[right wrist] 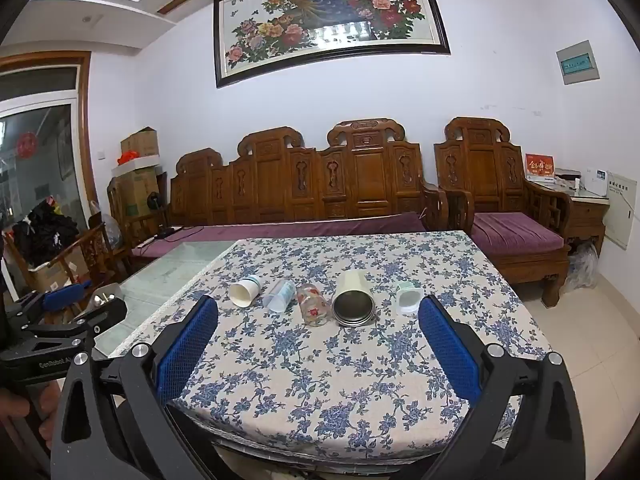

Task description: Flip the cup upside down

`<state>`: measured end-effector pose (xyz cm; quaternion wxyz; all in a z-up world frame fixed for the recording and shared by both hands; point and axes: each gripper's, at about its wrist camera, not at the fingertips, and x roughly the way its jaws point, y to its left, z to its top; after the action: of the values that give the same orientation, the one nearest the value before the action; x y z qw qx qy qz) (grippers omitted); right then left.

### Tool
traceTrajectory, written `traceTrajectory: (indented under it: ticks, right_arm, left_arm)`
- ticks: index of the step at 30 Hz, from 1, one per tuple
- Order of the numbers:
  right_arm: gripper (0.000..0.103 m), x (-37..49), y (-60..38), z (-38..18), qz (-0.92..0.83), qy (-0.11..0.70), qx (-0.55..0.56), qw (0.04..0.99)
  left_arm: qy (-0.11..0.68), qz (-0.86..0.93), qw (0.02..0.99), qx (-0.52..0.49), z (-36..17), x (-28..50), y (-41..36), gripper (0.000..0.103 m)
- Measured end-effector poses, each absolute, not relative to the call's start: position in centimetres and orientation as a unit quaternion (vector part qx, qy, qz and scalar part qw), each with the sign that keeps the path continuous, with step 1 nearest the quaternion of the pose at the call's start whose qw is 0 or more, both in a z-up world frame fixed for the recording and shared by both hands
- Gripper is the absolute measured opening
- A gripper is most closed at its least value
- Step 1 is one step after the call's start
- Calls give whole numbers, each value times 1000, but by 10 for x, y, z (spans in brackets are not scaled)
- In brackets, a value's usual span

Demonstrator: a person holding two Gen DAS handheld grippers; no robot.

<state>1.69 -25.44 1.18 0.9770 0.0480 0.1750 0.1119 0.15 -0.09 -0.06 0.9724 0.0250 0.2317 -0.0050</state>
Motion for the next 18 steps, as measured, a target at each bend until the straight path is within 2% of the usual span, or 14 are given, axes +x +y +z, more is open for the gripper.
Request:
traceTrajectory:
  ticks: [18]
  right_arm:
    - [100, 17, -253, 12, 112, 175, 45, 977]
  left_arm:
    - [214, -6, 977, 21, 9, -3, -1, 96]
